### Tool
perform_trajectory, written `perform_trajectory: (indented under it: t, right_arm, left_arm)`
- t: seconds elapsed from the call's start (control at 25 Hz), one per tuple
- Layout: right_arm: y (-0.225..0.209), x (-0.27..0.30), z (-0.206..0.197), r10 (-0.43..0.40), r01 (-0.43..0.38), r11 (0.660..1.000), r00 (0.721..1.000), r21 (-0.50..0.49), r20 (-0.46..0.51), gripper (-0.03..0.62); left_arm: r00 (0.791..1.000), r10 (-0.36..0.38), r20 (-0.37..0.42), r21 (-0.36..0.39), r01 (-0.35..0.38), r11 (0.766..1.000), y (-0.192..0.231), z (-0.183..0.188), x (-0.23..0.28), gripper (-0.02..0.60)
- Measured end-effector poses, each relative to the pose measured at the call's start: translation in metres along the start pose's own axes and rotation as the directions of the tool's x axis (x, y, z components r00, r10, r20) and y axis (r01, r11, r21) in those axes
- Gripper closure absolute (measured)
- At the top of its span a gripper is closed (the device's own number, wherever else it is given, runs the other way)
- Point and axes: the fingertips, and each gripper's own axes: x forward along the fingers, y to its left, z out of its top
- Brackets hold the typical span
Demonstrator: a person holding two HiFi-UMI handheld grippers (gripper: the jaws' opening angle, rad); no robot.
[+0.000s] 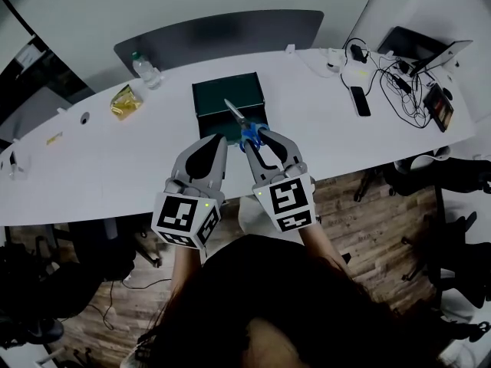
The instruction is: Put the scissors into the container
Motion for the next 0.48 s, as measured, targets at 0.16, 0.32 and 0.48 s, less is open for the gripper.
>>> perform_trajectory:
  t: [0.16,0.32,0.48]
  right_arm:
    - [-0.006,0.018,-0.003,0.021,-0.022,0.999,0.999,-0.03,-0.027,0.505]
    - [-0.012,0.039,-0.005,0.041,-0.044,0.997,0.998,-0.061,-0.052,0.505]
    - [-0.017,0.06,-0.011,0.067,-0.076,0.992,0.994,-0.102,-0.085,0.505]
  left_arm:
    - [1.0,0.012,-0.014,-0.014,-0.012,1.0,0.015,-0.005,0.012,0.569]
    - [0.999,0.029,-0.013,-0.027,-0.029,0.999,0.034,-0.003,0.023,0.569]
    - [0.999,0.05,-0.015,-0.04,-0.051,0.998,0.052,-0.004,0.035,0.569]
